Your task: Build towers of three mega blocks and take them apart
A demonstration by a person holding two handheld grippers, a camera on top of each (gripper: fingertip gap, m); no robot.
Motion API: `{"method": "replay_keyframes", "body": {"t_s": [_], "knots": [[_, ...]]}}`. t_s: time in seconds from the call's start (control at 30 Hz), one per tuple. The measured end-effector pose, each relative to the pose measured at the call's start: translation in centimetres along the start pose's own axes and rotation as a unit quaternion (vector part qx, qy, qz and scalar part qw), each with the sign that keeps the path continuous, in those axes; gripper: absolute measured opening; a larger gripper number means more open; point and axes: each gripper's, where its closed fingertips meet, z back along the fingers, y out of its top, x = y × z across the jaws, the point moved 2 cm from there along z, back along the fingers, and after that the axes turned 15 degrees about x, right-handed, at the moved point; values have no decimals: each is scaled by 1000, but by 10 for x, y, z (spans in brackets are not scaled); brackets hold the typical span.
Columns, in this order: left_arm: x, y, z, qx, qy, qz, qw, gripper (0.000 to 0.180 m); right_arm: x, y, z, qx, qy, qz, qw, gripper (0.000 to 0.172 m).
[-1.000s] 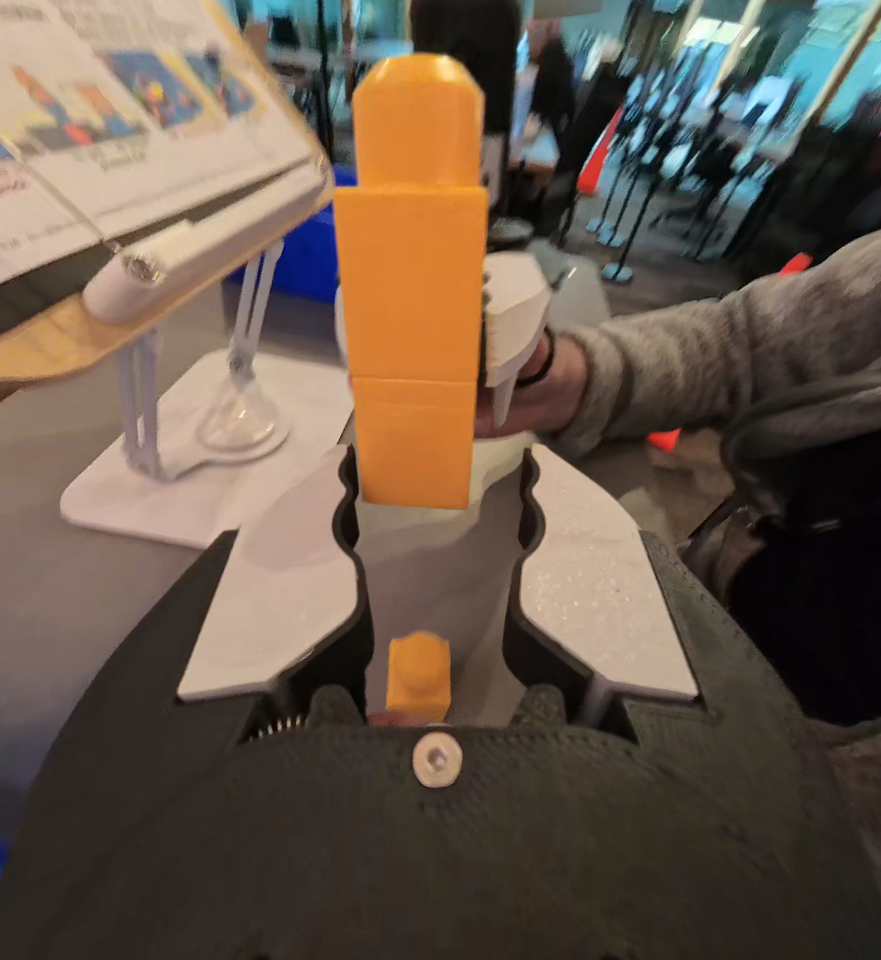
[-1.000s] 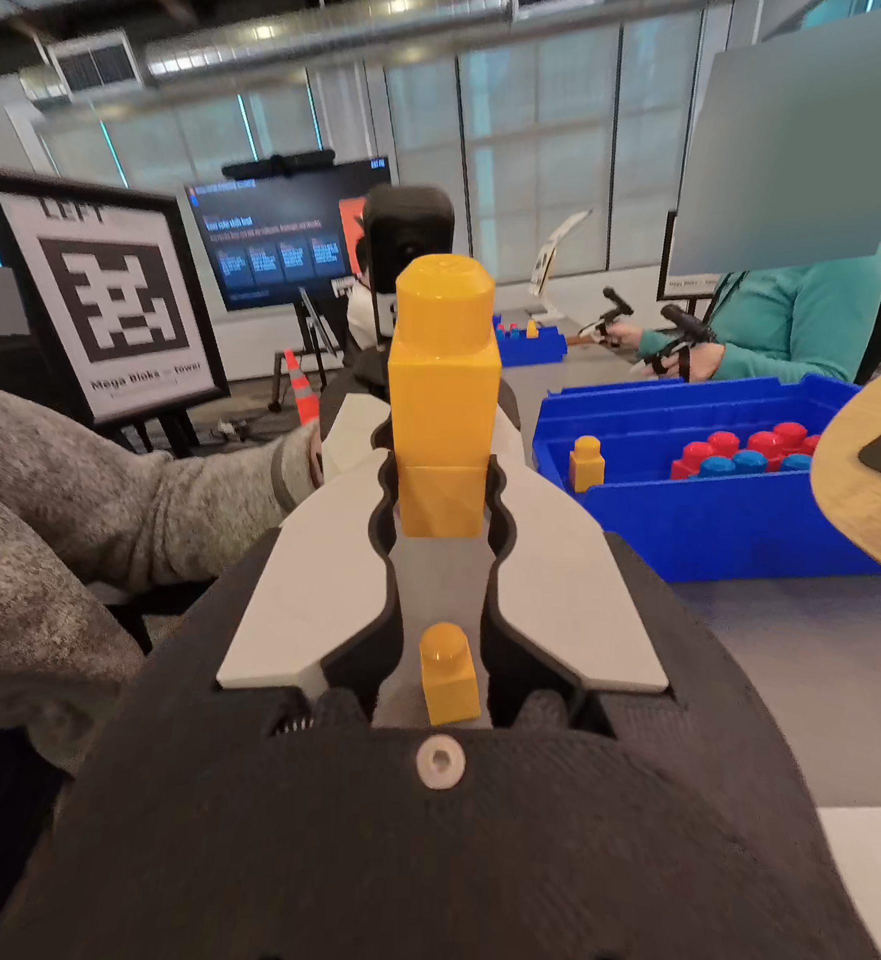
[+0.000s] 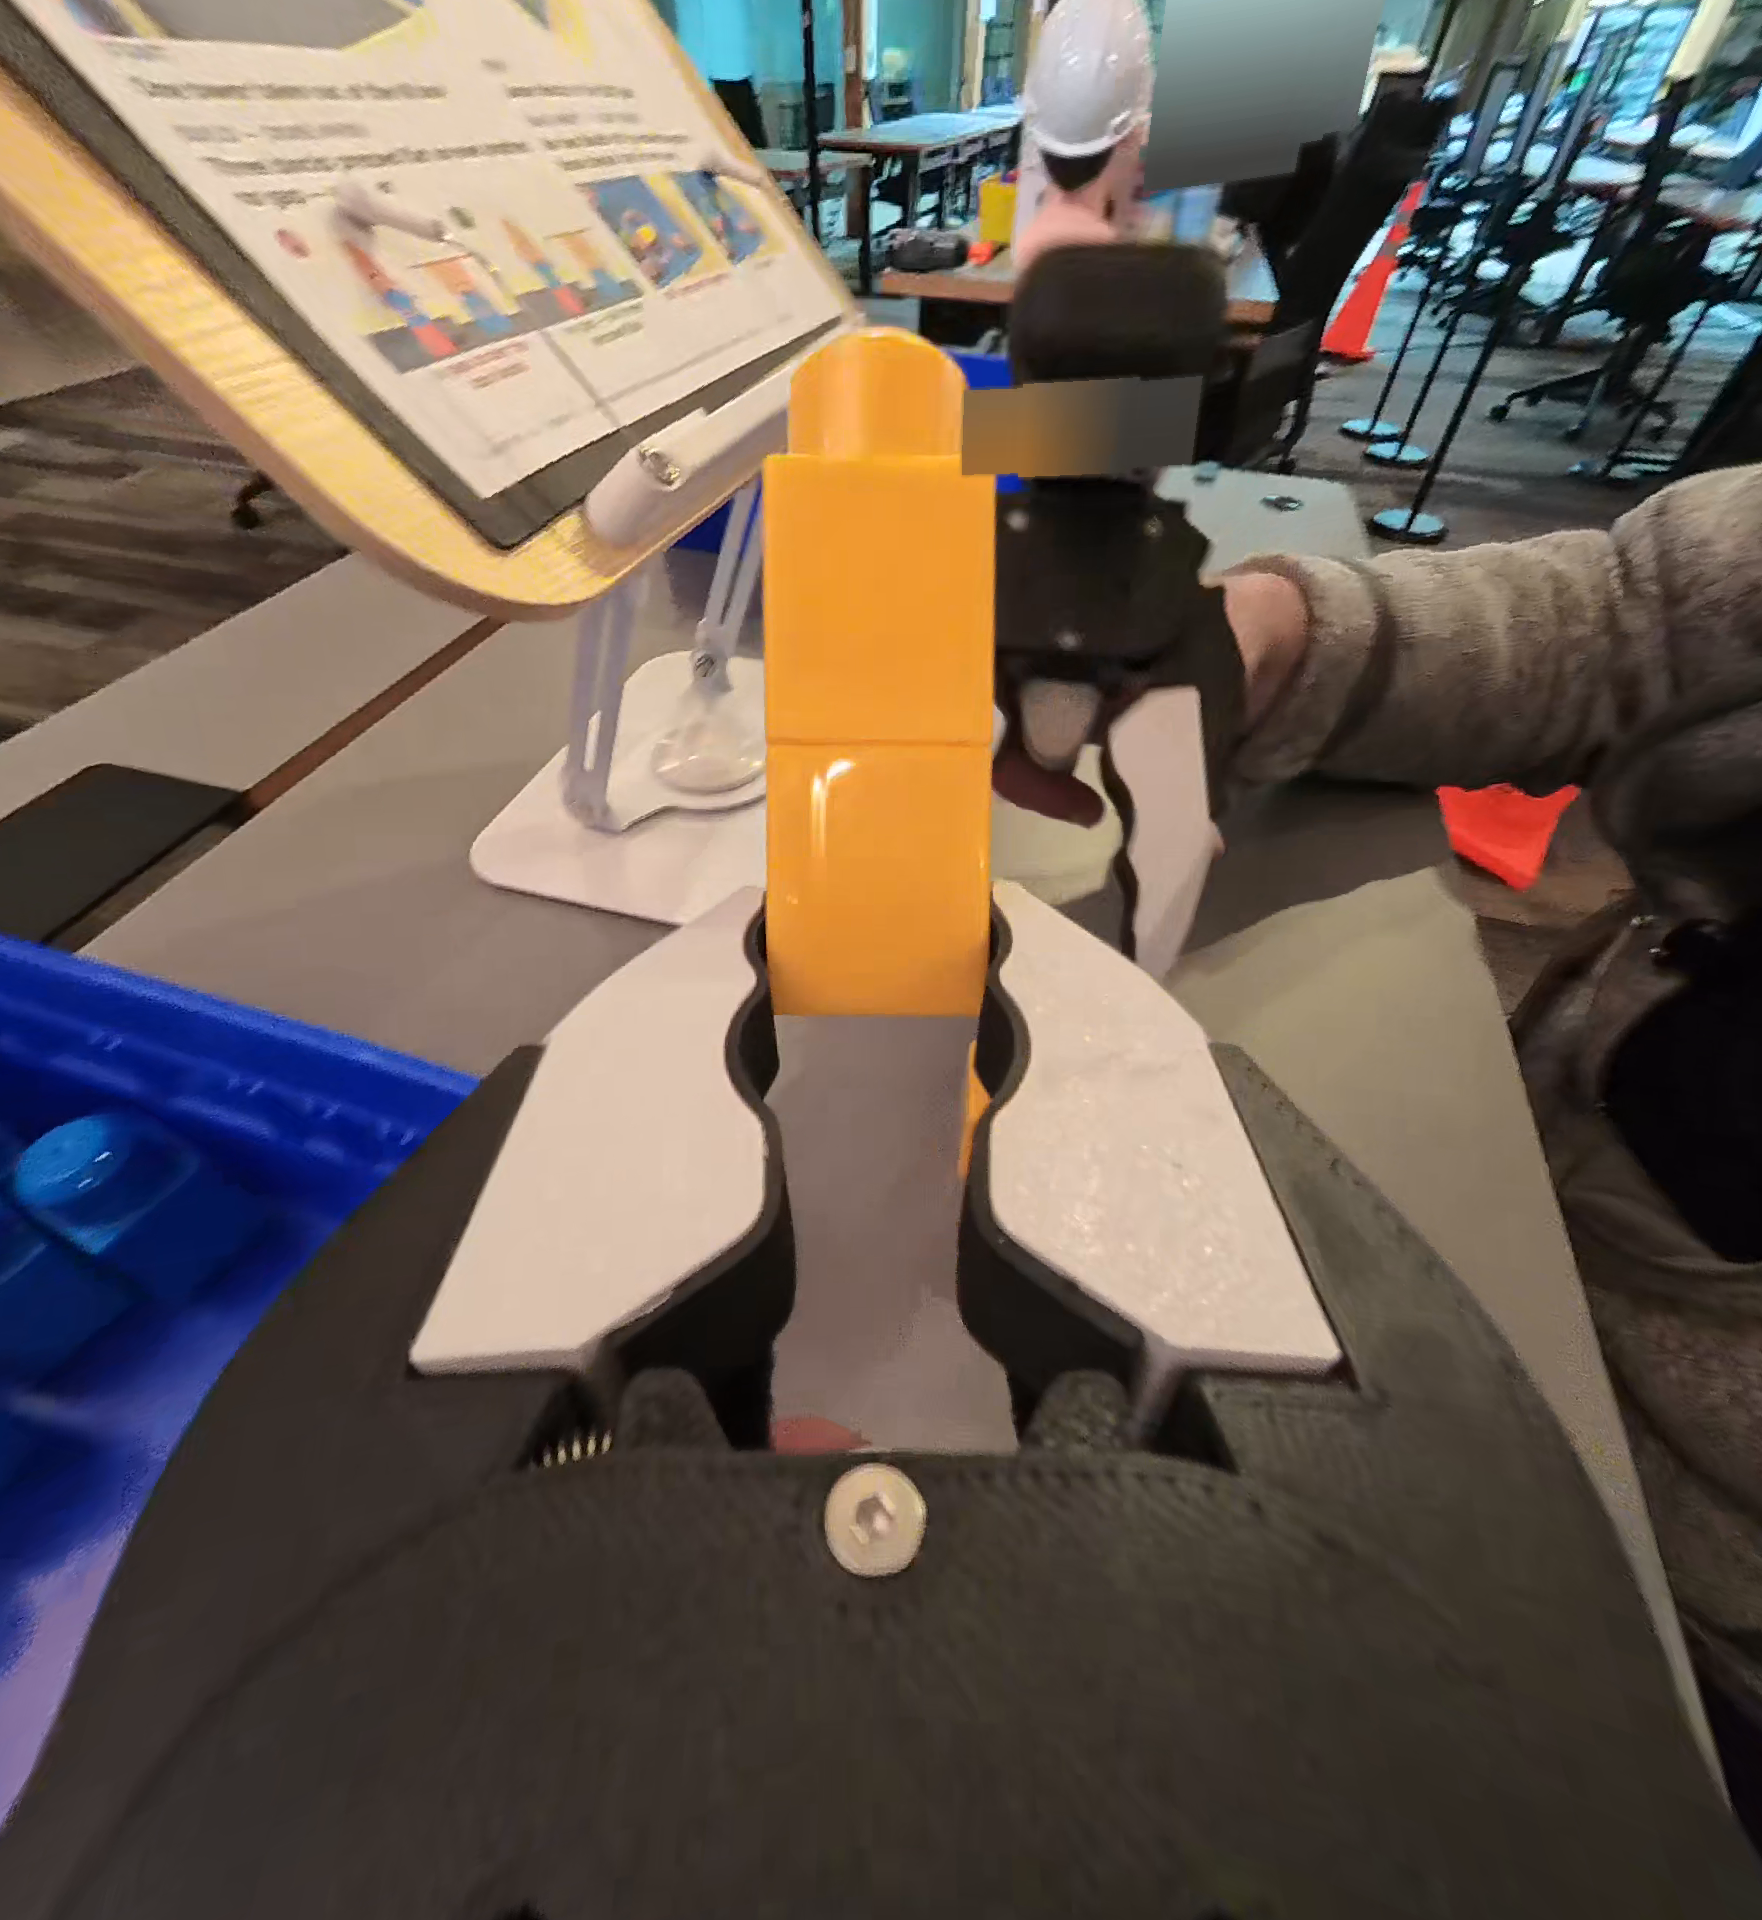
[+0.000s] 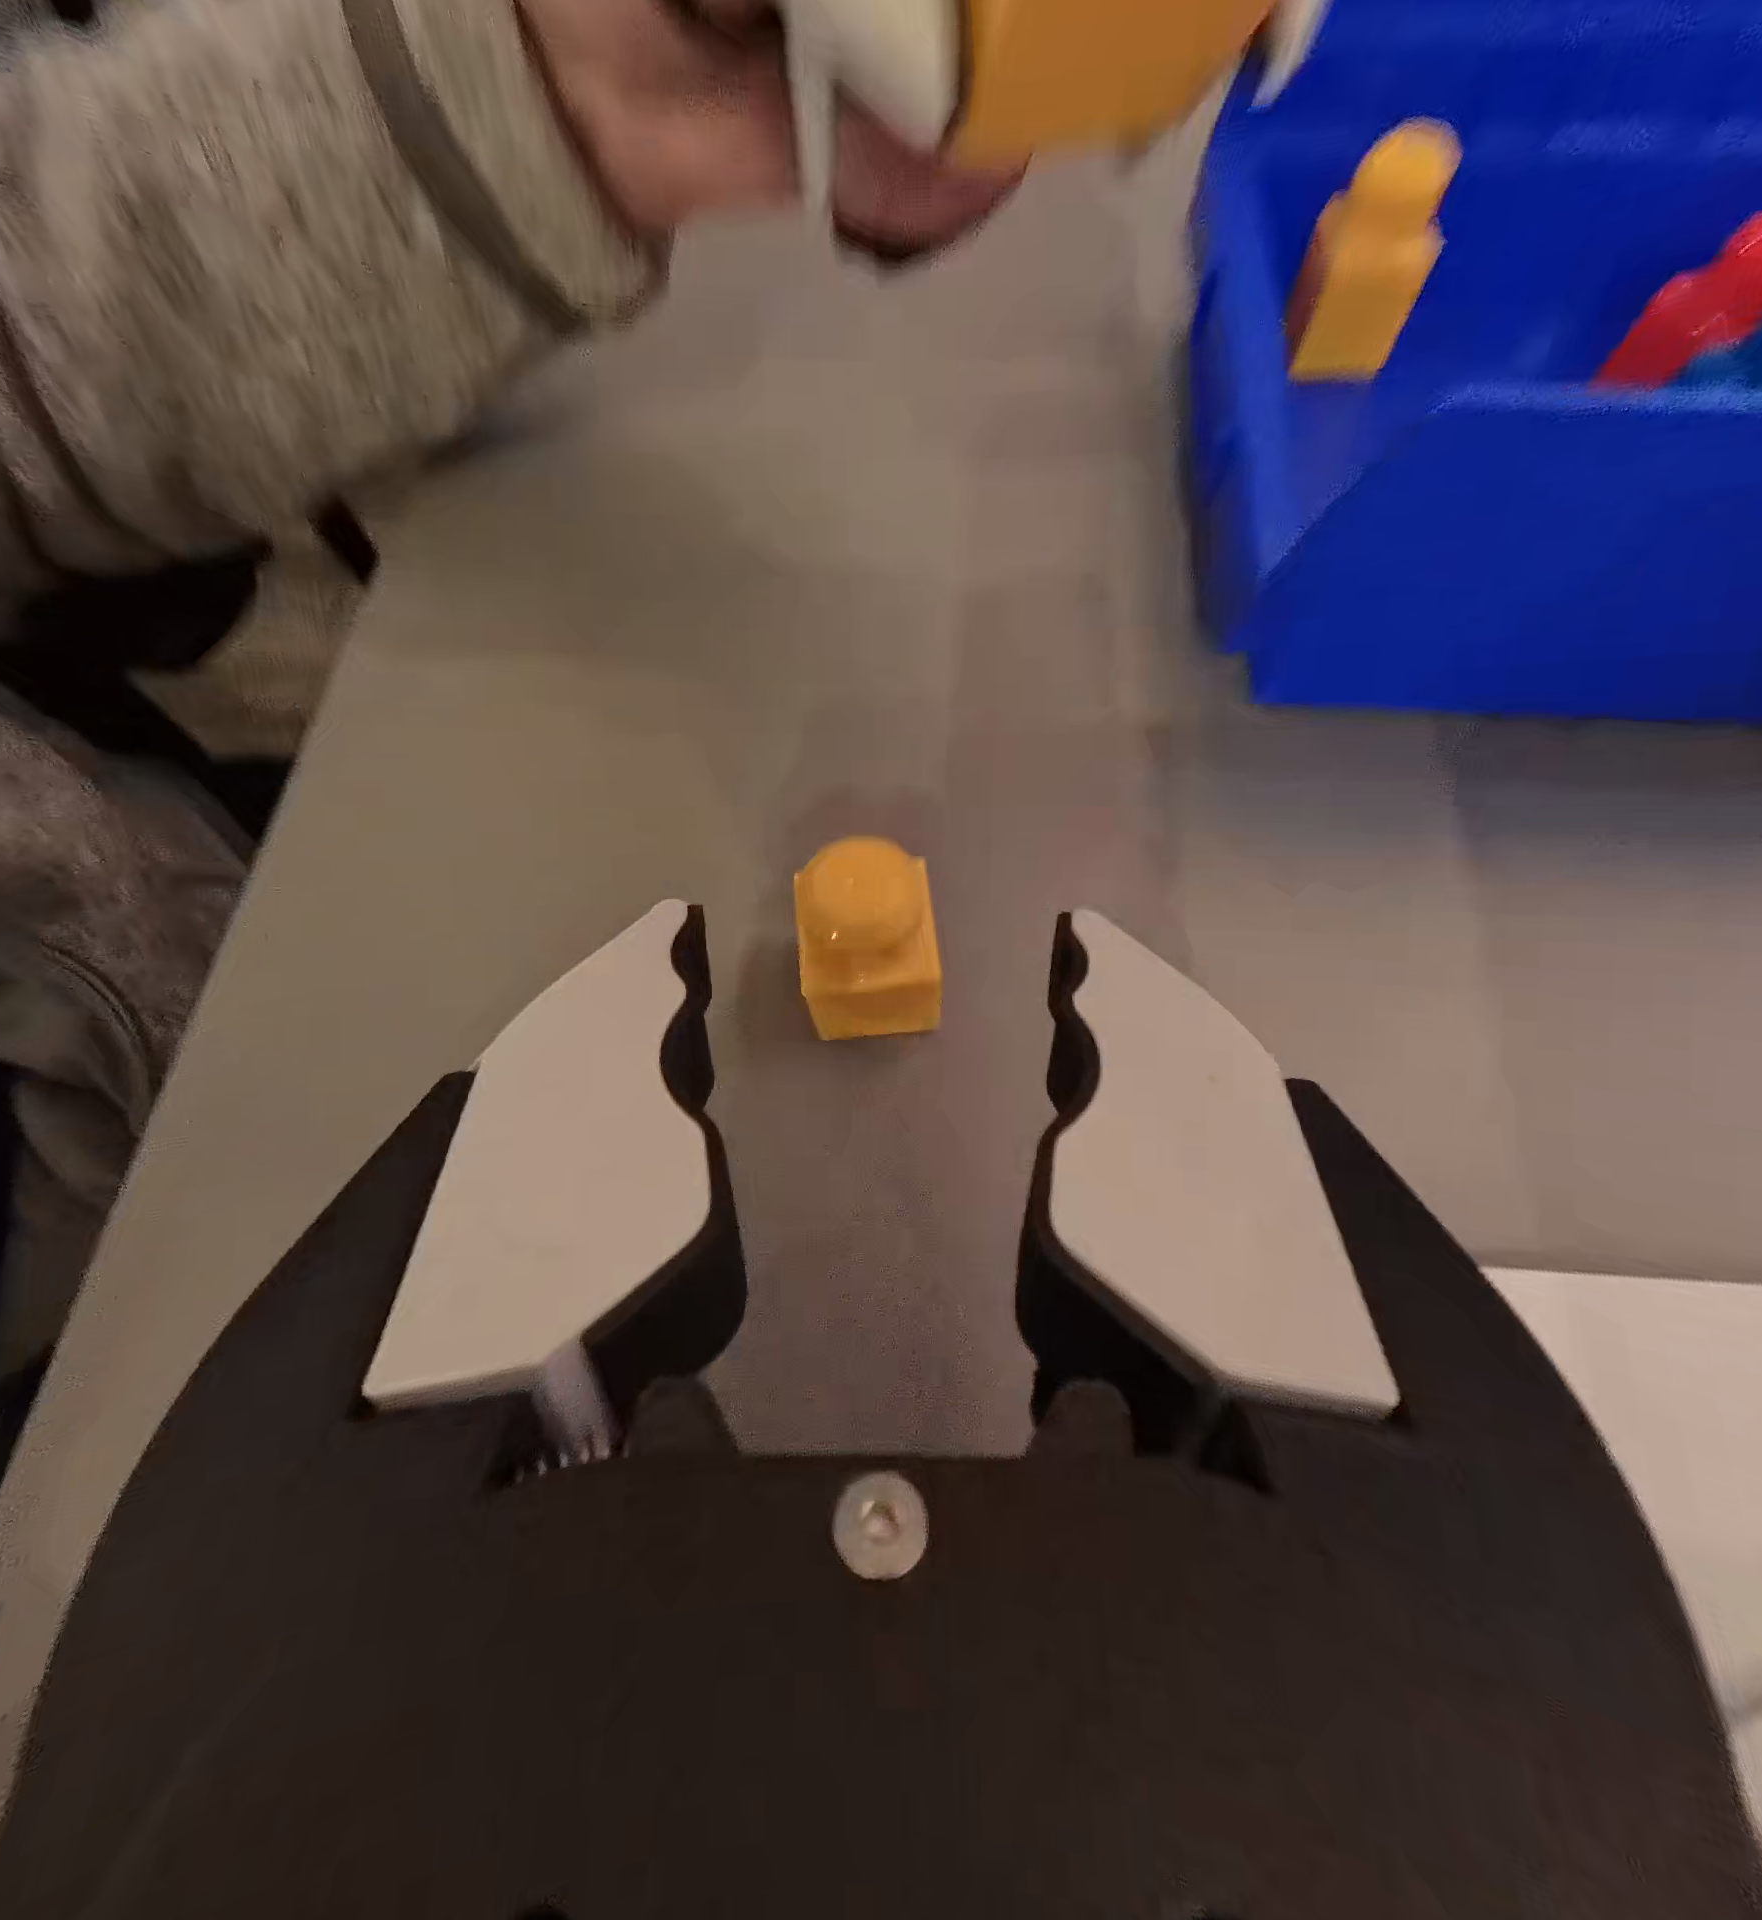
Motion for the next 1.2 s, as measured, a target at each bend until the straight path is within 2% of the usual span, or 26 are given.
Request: {"method": "replay_keyframes", "body": {"t_s": [0.13,0.27,0.33,0.4,0.53,0.6,0.73,0.83,1.2], "knots": [[-6,-5,7,-20,12,-2,1000,35,-4,-25,-29,-74,10,34,997,60],[-8,-16,5,-39,9,4,999,35,-7,-36,-42,-114,22,30,993,36],[-9,-18,3,-40,10,6,999,35,-6,-34,-43,-113,22,26,993,36],[-9,-18,2,-33,9,5,999,35,-4,-20,-35,-79,11,33,996,36],[-4,-18,-3,-21,-10,9,1000,35,1,40,9,79,-11,28,996,36],[2,-17,-9,-7,-25,11,1000,35,4,74,42,186,-26,44,981,36],[13,-24,-30,-3,-52,20,998,35,2,111,94,325,-33,57,943,36],[24,-27,-47,-12,-65,9,998,35,2,116,108,359,-30,55,931,36],[42,-15,-61,-13,-73,-15,997,35,-4,110,102,346,-1,54,937,36]]}}
